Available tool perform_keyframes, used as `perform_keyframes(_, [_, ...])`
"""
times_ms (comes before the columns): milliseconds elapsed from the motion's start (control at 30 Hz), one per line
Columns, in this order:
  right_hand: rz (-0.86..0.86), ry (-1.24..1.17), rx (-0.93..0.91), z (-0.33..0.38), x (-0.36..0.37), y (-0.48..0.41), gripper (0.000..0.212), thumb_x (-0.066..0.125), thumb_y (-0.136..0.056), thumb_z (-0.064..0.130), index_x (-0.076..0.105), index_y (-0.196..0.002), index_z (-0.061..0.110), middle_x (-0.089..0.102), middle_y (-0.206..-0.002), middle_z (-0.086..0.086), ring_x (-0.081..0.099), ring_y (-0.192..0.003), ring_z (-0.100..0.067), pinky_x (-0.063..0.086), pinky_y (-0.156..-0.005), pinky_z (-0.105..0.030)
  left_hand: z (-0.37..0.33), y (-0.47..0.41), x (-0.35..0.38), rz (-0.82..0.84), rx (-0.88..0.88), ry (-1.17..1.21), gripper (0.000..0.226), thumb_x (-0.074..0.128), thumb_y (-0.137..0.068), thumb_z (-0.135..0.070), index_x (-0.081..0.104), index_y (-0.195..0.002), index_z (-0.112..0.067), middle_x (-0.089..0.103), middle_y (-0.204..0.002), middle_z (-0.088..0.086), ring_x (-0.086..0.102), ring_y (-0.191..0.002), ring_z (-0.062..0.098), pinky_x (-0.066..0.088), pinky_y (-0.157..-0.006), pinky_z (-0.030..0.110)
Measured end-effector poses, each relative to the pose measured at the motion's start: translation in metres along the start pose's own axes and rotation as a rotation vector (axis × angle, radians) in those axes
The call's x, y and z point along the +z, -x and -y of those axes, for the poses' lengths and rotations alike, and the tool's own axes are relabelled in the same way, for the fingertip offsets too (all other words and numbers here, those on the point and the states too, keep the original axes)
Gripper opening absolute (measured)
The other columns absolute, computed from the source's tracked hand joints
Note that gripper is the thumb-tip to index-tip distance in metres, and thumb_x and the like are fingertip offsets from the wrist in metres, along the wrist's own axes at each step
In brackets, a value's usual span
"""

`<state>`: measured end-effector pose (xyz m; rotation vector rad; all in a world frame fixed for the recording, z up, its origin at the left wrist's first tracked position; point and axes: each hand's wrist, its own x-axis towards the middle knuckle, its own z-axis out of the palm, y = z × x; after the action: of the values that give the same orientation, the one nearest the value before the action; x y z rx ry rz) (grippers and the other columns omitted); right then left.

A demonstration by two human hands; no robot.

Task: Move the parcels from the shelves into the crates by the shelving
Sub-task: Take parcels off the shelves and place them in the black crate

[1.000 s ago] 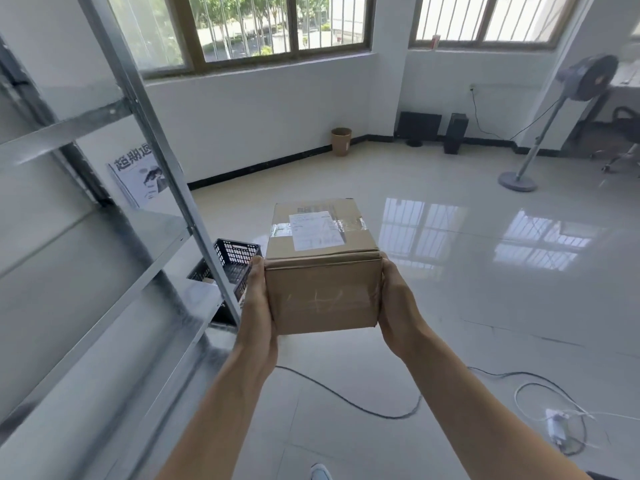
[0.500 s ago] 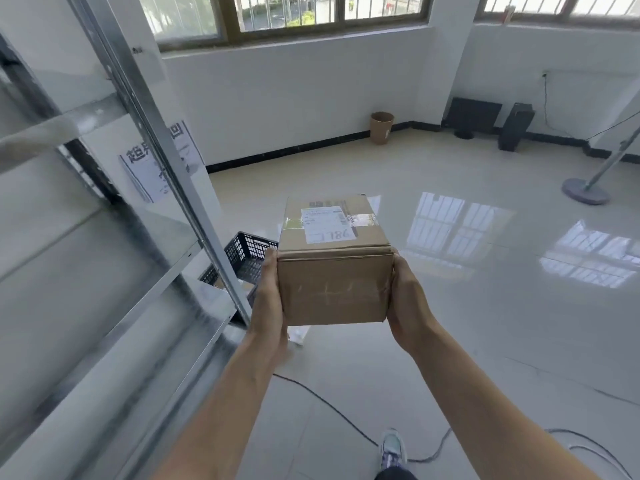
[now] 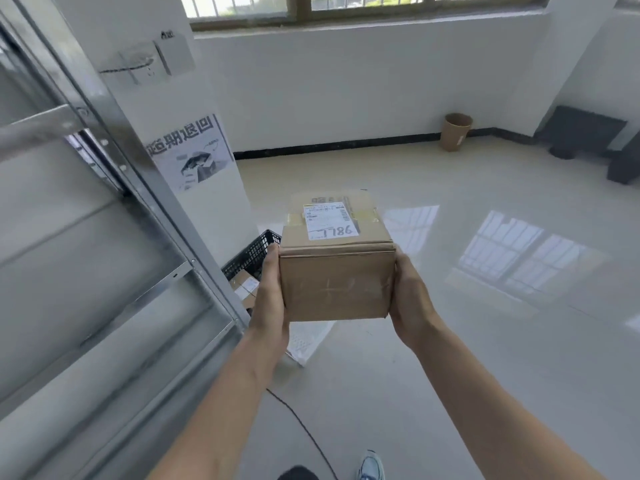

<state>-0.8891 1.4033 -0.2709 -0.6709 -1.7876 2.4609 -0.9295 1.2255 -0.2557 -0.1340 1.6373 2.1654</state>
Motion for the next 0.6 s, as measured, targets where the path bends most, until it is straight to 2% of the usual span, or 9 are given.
perform_keyframes(67, [0.024, -0.004, 0.02, 0.01, -0.007, -0.023, 0.048, 0.025, -0.107, 0.046, 0.065, -0.131, 0.034, 0.072, -0.127, -0.001, 0.065, -0.122, -0.028, 0.048, -0.105, -0.053, -0.003, -0.016, 0.011, -0.025, -0.006, 0.012, 0.06, 0.022, -0.105, -0.064, 0.075, -0.115, -0.039, 0.076, -0.118, 0.0, 0.073, -0.107, 0.016, 0.053, -0.1, 0.045])
perform_keyframes(200, [0.07, 0.009, 0.051, 0.025, -0.01, -0.068, 0.047, 0.026, -0.108, 0.045, 0.067, -0.129, 0.033, 0.073, -0.123, -0.001, 0.066, -0.119, -0.029, 0.049, -0.104, -0.051, -0.008, -0.052, 0.021, -0.084, 0.009, 0.031, 0.06, 0.023, -0.104, -0.065, 0.071, -0.126, -0.037, 0.075, -0.121, -0.001, 0.072, -0.112, 0.017, 0.052, -0.102, 0.046])
perform_keyframes(433, [0.12, 0.046, 0.101, 0.032, 0.003, -0.156, 0.047, 0.029, -0.107, 0.046, 0.07, -0.124, 0.028, 0.074, -0.119, -0.006, 0.07, -0.106, -0.026, 0.052, -0.098, -0.047, -0.015, -0.124, 0.016, -0.178, 0.018, 0.086, 0.061, 0.023, -0.104, -0.064, 0.07, -0.128, -0.033, 0.075, -0.121, 0.003, 0.071, -0.114, 0.024, 0.054, -0.09, 0.042])
perform_keyframes(500, [0.141, 0.065, 0.114, 0.035, 0.01, -0.187, 0.047, 0.03, -0.107, 0.046, 0.07, -0.124, 0.028, 0.074, -0.119, -0.008, 0.07, -0.105, -0.027, 0.052, -0.094, -0.045, -0.017, -0.152, 0.011, -0.198, 0.019, 0.113, 0.061, 0.024, -0.104, -0.065, 0.069, -0.13, -0.032, 0.074, -0.123, 0.004, 0.07, -0.116, 0.026, 0.054, -0.095, 0.045])
perform_keyframes(600, [0.169, 0.094, 0.134, 0.04, 0.023, -0.235, 0.048, 0.03, -0.107, 0.047, 0.071, -0.123, 0.028, 0.075, -0.119, -0.006, 0.068, -0.114, -0.031, 0.05, -0.104, -0.05, -0.023, -0.193, 0.003, -0.217, 0.039, 0.163, 0.061, 0.026, -0.104, -0.063, 0.067, -0.133, -0.029, 0.074, -0.124, 0.005, 0.07, -0.115, 0.024, 0.052, -0.101, 0.048])
